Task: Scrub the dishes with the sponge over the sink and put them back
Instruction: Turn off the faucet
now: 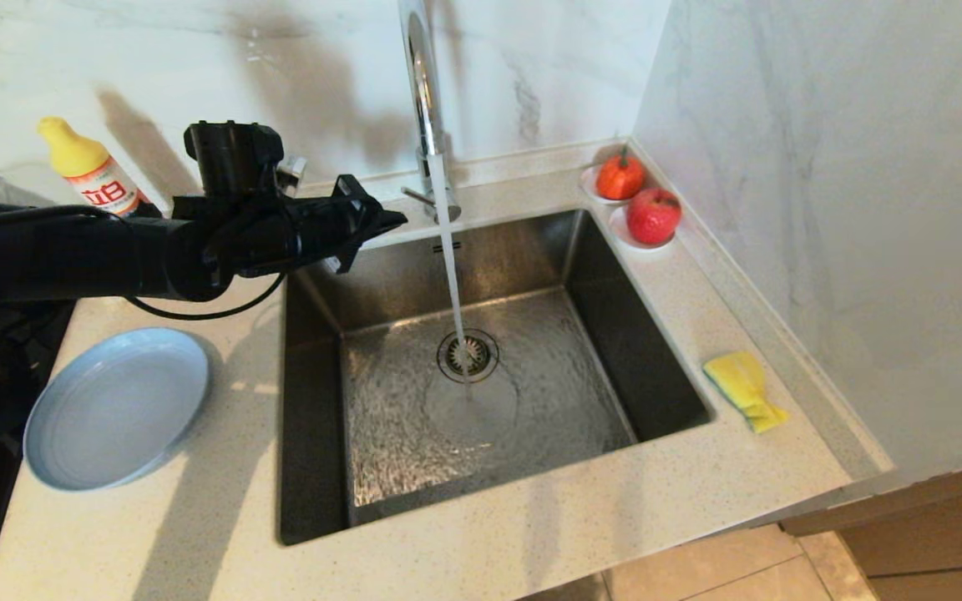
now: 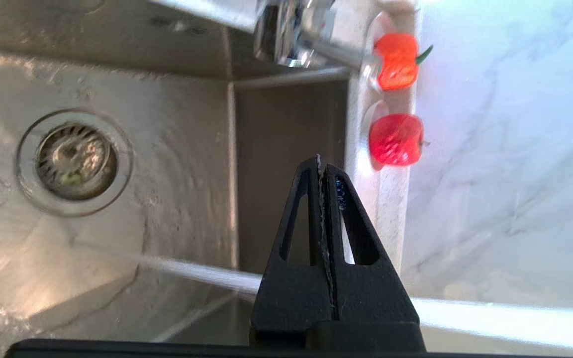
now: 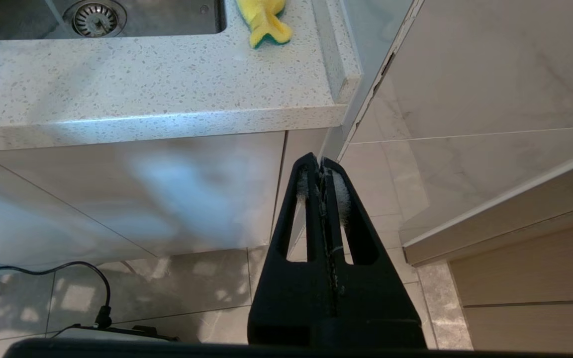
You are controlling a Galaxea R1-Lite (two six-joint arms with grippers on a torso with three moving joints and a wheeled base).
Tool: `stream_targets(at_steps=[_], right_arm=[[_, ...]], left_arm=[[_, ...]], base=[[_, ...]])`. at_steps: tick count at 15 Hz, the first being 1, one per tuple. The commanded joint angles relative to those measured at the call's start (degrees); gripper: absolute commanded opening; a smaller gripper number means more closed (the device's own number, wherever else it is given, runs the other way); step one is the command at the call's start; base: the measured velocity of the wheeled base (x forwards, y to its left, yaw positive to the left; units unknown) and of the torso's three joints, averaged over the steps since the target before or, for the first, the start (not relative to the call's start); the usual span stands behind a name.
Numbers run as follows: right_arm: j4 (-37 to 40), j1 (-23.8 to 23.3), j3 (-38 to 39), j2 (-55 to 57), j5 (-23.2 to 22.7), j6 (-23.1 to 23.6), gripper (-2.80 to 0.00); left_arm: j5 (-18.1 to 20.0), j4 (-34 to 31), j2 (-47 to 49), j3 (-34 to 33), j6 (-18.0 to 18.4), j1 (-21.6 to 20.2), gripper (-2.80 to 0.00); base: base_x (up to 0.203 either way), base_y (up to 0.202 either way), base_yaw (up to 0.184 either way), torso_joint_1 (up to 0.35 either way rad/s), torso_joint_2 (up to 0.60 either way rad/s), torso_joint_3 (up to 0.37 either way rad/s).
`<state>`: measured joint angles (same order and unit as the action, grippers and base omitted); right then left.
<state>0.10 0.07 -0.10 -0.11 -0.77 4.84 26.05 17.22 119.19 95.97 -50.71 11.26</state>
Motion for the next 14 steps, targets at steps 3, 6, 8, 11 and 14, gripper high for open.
stream_targets(at_steps=[3, 6, 8, 11, 14], right_arm=[[-0.01, 0.01, 0.01, 0.02, 0.05, 0.08, -2.80], [-0.01, 0.01, 0.07, 0.02, 0.06, 0.08, -2.80], [-0.01, 0.01, 0.01, 0.02, -0.02, -0.01, -2.80], [-0.01, 0.01, 0.08, 0.02, 0.05, 0.06, -2.80], [-0.01, 0.01, 0.10, 0.02, -0.02, 0.08, -2.80]], left_arm=[[0.26, 4.19, 2.68, 2.04, -2.97, 0.61, -2.80], [0.09, 4.27, 4.60, 4.28, -3.07, 0.86, -2.80], [0.05, 4.41, 5.18, 5.27, -2.99, 1.02, -2.80], [-1.60, 4.45, 7.15, 8.32, -2.99, 1.22, -2.80], [-2.79, 4.43, 8.18, 10.50, -2.96, 1.30, -2.80]], base=[[0.000, 0.000, 0.000, 0.000, 0.00, 0.000], [0.000, 0.000, 0.000, 0.000, 0.00, 0.000], [0.000, 0.000, 0.000, 0.000, 0.00, 0.000], [0.000, 0.000, 0.000, 0.000, 0.00, 0.000], [0.000, 0.000, 0.000, 0.000, 0.00, 0.000]])
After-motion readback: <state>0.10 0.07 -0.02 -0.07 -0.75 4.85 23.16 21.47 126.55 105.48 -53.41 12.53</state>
